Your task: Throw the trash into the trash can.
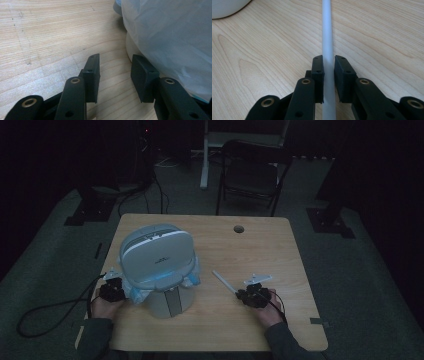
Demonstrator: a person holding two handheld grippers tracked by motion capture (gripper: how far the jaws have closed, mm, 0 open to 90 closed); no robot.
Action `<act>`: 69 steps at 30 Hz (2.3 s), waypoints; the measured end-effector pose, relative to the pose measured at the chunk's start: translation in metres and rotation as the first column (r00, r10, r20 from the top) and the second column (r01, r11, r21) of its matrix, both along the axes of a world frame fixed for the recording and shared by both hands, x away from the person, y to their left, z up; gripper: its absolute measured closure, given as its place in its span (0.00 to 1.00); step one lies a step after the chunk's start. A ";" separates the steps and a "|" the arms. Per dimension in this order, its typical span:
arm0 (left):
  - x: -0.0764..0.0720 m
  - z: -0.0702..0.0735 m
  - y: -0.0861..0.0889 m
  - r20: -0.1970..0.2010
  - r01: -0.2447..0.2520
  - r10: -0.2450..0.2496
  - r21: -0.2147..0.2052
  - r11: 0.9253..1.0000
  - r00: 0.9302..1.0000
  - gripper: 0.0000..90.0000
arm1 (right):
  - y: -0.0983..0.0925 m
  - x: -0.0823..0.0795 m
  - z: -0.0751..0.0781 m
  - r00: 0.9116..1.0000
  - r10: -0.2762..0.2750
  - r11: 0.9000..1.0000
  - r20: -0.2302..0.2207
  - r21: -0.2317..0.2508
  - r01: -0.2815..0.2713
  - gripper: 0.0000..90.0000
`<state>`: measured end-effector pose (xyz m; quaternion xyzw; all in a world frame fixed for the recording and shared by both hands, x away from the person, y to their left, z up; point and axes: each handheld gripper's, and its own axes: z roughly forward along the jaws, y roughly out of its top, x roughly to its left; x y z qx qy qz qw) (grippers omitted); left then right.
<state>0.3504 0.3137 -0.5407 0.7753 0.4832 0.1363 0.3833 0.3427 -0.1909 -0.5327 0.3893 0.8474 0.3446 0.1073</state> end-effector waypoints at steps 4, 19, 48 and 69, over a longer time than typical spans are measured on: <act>0.000 0.000 0.000 0.000 -0.001 0.001 0.000 1.000 1.000 0.67 | -0.002 0.000 -0.001 1.000 -0.001 1.000 -0.004 -0.006 0.001 0.86; 0.000 0.000 0.000 0.000 -0.001 0.001 0.000 1.000 1.000 0.67 | 0.002 -0.002 -0.001 0.999 0.020 0.999 0.031 -0.047 -0.019 0.85; 0.000 0.000 0.000 0.000 0.000 0.000 -0.001 1.000 1.000 0.67 | -0.008 -0.004 0.004 0.999 0.036 0.998 0.023 -0.053 -0.034 0.81; 0.000 0.000 0.000 0.001 0.000 0.000 -0.001 1.000 1.000 0.67 | -0.027 0.003 0.005 0.999 -0.035 0.994 0.042 -0.105 0.039 0.77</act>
